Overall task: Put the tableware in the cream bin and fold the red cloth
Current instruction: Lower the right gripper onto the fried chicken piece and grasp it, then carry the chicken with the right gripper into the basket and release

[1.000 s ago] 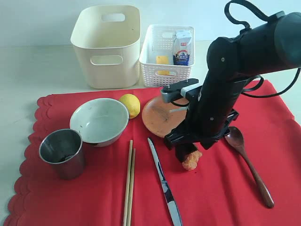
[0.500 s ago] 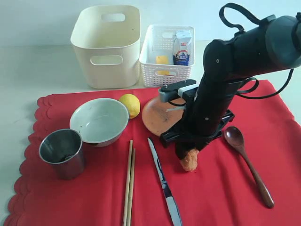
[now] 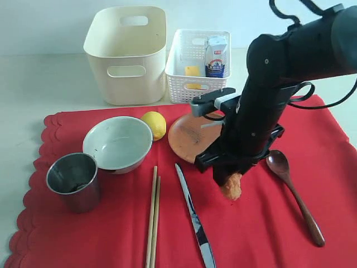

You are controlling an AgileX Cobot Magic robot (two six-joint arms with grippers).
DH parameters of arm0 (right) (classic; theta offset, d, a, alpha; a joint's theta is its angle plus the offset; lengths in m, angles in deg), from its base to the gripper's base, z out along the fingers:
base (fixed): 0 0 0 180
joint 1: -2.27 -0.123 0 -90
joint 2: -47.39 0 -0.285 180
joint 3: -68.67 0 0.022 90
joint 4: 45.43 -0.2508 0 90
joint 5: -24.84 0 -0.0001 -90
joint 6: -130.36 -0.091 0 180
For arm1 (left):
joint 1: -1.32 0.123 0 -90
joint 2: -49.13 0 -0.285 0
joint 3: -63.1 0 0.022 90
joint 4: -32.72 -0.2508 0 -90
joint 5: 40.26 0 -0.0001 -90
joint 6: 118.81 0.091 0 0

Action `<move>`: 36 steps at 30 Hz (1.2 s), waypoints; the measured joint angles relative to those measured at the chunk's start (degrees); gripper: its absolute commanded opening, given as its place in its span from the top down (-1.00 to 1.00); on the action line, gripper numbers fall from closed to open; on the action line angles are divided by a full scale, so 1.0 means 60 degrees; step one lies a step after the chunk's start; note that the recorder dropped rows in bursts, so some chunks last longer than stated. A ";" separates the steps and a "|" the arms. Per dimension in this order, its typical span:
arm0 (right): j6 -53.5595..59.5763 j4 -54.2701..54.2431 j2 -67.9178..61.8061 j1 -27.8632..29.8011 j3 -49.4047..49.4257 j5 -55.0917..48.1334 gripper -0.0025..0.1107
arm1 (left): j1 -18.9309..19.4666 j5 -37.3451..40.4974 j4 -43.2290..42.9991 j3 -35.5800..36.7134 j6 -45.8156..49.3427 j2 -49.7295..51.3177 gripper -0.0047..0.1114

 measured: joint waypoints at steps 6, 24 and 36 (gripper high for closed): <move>0.0200 0.0020 0.1214 0.0000 0.0000 -0.0169 0.96 | 0.0000 0.0000 0.0000 0.0000 0.0000 0.0000 0.92; 0.0378 0.0504 0.3292 0.0000 -0.0176 0.0362 0.96 | 0.0000 0.0000 0.0000 0.0000 0.0000 0.0000 0.92; 0.0101 0.1897 0.2244 0.0000 -0.2545 0.1229 0.96 | 0.0000 0.0000 0.0000 0.0000 0.0000 0.0000 0.92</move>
